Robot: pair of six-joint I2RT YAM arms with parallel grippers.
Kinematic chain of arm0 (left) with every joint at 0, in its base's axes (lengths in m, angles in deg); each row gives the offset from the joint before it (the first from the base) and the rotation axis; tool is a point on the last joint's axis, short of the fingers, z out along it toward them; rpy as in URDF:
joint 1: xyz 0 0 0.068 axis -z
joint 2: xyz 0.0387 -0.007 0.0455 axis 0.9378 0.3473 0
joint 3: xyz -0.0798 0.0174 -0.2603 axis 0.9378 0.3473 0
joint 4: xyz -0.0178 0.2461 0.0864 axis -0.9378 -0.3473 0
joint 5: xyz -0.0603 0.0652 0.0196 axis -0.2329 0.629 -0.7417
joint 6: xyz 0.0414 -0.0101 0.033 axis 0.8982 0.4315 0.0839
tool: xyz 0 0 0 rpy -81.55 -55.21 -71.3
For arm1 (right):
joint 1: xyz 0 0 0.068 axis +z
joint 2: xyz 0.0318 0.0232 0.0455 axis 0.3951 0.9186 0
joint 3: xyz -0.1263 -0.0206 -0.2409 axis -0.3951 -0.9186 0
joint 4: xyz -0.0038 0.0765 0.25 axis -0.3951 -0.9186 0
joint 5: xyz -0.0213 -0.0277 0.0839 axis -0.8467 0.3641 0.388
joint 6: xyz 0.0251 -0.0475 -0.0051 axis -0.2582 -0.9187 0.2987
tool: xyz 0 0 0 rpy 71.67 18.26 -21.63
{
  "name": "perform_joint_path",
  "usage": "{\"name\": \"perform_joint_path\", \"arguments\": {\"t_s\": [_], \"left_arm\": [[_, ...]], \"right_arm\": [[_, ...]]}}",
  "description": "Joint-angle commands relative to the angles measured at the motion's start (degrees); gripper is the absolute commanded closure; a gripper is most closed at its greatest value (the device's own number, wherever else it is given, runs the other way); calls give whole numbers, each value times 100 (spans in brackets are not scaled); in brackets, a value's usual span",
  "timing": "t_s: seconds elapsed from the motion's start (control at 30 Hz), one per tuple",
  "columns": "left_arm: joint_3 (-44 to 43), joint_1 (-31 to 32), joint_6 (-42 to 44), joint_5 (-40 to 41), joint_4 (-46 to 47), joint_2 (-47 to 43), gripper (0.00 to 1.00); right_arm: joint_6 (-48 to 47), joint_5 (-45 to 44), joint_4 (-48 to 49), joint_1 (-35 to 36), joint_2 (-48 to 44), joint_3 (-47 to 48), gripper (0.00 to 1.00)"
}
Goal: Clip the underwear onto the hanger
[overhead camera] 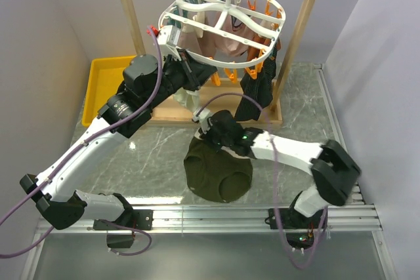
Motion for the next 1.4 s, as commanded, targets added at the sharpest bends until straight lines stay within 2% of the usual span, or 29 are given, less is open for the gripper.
{"name": "perform_joint_path", "arguments": {"t_s": [0.0,0.23,0.53,0.83,1.07,1.13,1.37], "left_arm": [[48,-73,-61,49,150,-155,100],[92,-82,-34,49,115,-199,100],[171,-108,53,49,53,-225,100],[215,-99,106,-56,-9,-234,100],[180,-108,124,-144,-17,-182,100],[180,-108,132,-162,0,-182,100],[197,-99,150,-206,53,-173,100]], "right_arm": [[-867,-92,260,54,-1042,-201,100],[-2002,-144,128,89,-2510,-571,100],[-3338,-450,-293,203,-3452,-510,100],[-4534,-1137,-188,353,-3584,-133,100],[-5473,-1813,471,441,-3628,-281,100],[-5606,-1937,795,467,-3602,-273,100],[-6055,-2157,1025,493,-3514,-150,100]]}}
